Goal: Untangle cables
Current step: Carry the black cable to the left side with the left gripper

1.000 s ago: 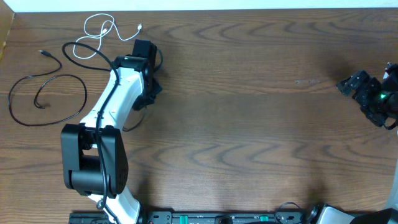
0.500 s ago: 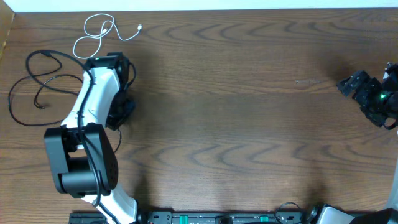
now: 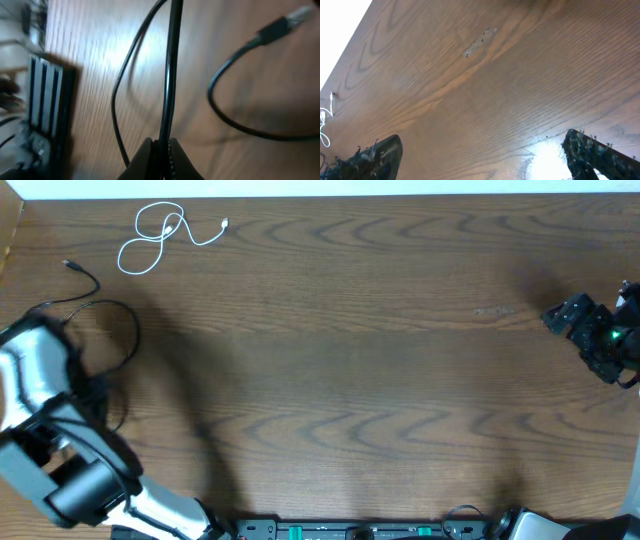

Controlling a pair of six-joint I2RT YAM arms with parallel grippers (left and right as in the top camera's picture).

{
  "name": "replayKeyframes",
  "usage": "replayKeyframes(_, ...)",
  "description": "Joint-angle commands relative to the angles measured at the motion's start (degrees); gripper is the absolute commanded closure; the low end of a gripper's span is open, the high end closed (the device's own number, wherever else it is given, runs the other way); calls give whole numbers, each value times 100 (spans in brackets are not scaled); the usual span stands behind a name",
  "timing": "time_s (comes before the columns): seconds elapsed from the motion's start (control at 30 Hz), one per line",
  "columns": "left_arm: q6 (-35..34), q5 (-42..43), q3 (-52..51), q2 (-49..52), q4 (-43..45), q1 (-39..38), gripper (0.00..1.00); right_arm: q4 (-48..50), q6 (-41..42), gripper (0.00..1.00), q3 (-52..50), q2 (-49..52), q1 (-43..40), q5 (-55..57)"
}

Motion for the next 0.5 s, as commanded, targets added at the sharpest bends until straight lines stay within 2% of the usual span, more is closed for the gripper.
replayKeyframes(0.0,-87,-236,-2,-7,232,678,92,0,59,1,92,-2,17,-44)
replayKeyframes(0.1,-31,-236,-2,-7,695,1086,93,0,59,1,92,-2,17,-44)
replayKeyframes(0.23,601,-232,-2,-7,1515,1357,92,2,59,1,92,-2,17,-44)
replayKeyframes(0.4,1606,-181,-2,-4,2629,1346,92,0,59,1,92,-2,17,-44)
replayKeyframes(0.47,1759,-181,-2,-4,2841,1346,92,2,59,1,92,-2,17,-44)
